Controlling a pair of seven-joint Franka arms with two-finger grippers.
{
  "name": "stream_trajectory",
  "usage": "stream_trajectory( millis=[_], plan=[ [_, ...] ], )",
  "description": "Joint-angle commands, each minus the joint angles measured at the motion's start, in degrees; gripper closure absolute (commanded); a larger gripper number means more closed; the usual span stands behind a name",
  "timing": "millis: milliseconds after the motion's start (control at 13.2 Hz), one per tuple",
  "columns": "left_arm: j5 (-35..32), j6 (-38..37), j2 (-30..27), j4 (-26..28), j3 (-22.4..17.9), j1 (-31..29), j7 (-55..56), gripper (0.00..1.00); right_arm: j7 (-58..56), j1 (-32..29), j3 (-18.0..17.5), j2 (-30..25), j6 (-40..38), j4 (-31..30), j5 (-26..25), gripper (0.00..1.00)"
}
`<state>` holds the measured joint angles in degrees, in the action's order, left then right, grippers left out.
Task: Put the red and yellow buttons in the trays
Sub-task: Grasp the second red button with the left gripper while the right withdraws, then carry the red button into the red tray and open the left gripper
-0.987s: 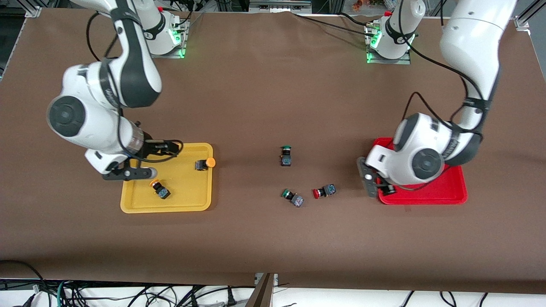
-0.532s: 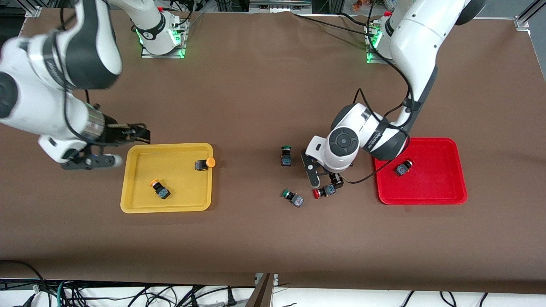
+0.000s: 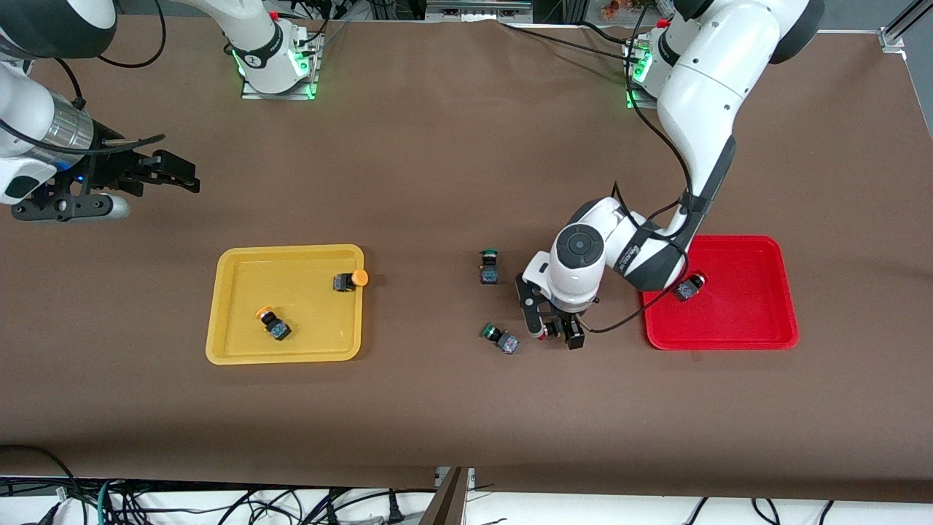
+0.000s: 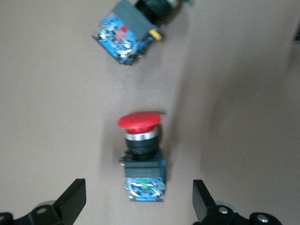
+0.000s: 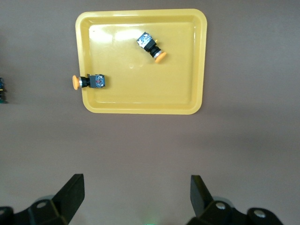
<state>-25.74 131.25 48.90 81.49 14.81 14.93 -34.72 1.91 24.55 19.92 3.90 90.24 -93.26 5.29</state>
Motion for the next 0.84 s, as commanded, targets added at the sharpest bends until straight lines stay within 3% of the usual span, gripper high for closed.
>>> stream_trajectory(
  millis=[0,152,228,304,456,532,608,759],
  plan=[
    [-1.6,-0.1,2.4,-3.4,-0.2,0.1,1.1,0.0,2.1,-6.8,-7.8,-2.7,0.1,-2.6,-2.2,0.0],
    [-2.1,0.0,3.0,-3.4,-0.2,0.1,0.5,0.0,2.6,-7.9,-9.7,-3.3,1.6,-4.4,-3.1,0.0],
    [-2.1,0.1,3.5,-3.5,-0.2,0.4,0.6,0.0,4.0,-9.9,-12.3,-3.5,1.8,-4.9,-3.4,0.0],
    [-2.2,0.4,4.3,-3.7,-0.2,0.6,0.6,0.14,4.1,-10.7,-13.5,-4.2,2.0,-5.2,-4.6,0.0],
    [-2.1,0.4,4.5,-4.0,-0.2,0.6,0.7,0.64,4.1,-10.8,-13.5,-4.2,2.1,-5.1,-5.2,0.0],
    [-2.0,0.4,4.5,-4.1,-0.2,0.6,0.8,0.8,4.1,-10.8,-13.6,-4.0,2.2,-4.9,-5.2,0.0],
    [-1.9,0.0,4.1,-4.1,-0.2,0.5,0.8,0.92,4.1,-10.8,-13.6,-3.9,2.1,-4.6,-5.2,0.0],
    [-1.5,-0.9,2.2,-4.0,0.0,-0.3,0.8,0.97,3.7,-10.7,-13.6,-3.9,2.1,-3.5,-5.1,0.0]
  ],
)
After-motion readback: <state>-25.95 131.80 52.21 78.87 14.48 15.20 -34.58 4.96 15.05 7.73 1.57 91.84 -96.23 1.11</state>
